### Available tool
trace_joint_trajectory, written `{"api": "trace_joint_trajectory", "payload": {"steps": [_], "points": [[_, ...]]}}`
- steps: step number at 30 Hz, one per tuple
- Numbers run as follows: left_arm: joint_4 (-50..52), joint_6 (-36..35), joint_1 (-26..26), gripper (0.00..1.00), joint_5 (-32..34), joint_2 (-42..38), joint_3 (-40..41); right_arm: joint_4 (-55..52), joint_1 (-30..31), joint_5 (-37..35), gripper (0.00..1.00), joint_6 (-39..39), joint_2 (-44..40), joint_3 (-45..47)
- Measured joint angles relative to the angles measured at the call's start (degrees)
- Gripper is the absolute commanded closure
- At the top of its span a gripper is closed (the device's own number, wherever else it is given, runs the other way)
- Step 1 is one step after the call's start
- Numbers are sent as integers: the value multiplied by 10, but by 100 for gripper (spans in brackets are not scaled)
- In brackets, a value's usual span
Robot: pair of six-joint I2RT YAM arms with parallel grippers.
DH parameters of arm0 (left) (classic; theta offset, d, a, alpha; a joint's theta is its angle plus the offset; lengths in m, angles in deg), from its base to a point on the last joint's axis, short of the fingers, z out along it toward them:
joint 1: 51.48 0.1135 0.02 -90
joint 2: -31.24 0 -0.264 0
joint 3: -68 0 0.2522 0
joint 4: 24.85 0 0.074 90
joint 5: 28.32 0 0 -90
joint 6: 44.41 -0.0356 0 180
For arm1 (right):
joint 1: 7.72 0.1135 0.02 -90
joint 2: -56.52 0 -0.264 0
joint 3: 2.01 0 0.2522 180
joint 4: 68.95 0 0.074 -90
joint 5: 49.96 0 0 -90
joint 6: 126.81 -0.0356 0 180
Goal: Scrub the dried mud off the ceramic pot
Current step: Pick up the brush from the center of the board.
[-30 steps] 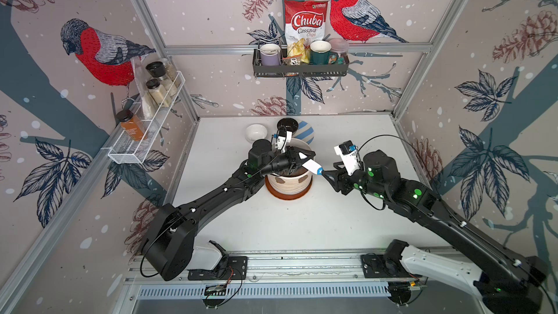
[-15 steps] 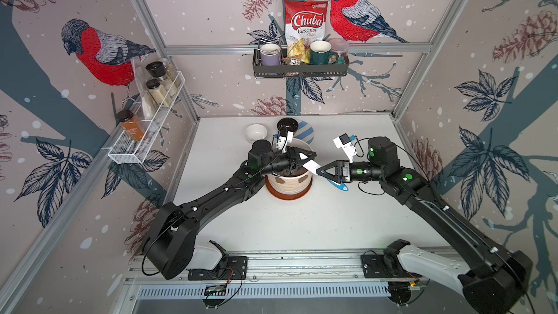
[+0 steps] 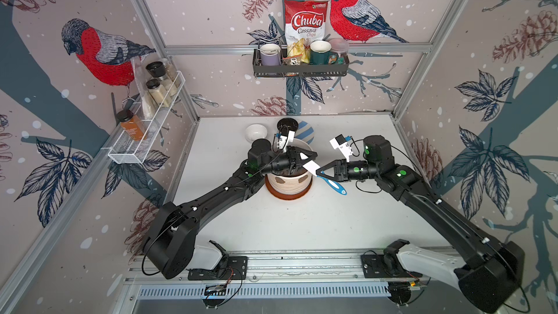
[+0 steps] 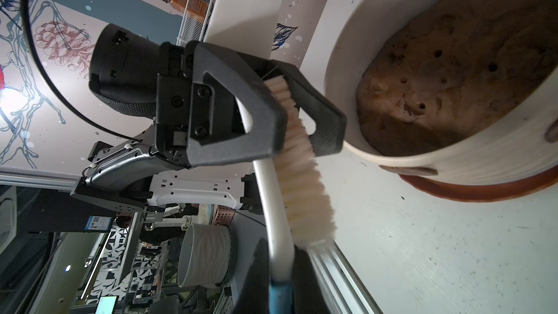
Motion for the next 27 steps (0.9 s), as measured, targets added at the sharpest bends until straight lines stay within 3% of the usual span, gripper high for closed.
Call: {"api": "trace_joint_trajectory", "payload": {"steps": [3, 5, 7, 8, 18, 27], "points": [[7, 0, 0, 54, 2, 0, -1, 0, 0, 0, 100, 9, 1, -5], [14, -11, 0, 38, 4, -2, -5, -6, 0, -1, 100, 19, -1, -6], [34, -25, 0, 12, 9, -5, -14, -24, 1, -10, 100, 33, -5, -9], [48, -37, 0, 5, 12, -8, -20, -35, 1, -19, 100, 43, -7, -13], [249, -178, 24, 4, 33, -46, -87, -104, 9, -83, 100, 107, -31, -25], [364, -243, 86, 4, 47, -91, -91, -115, 13, -112, 100, 123, -47, -26]]}}
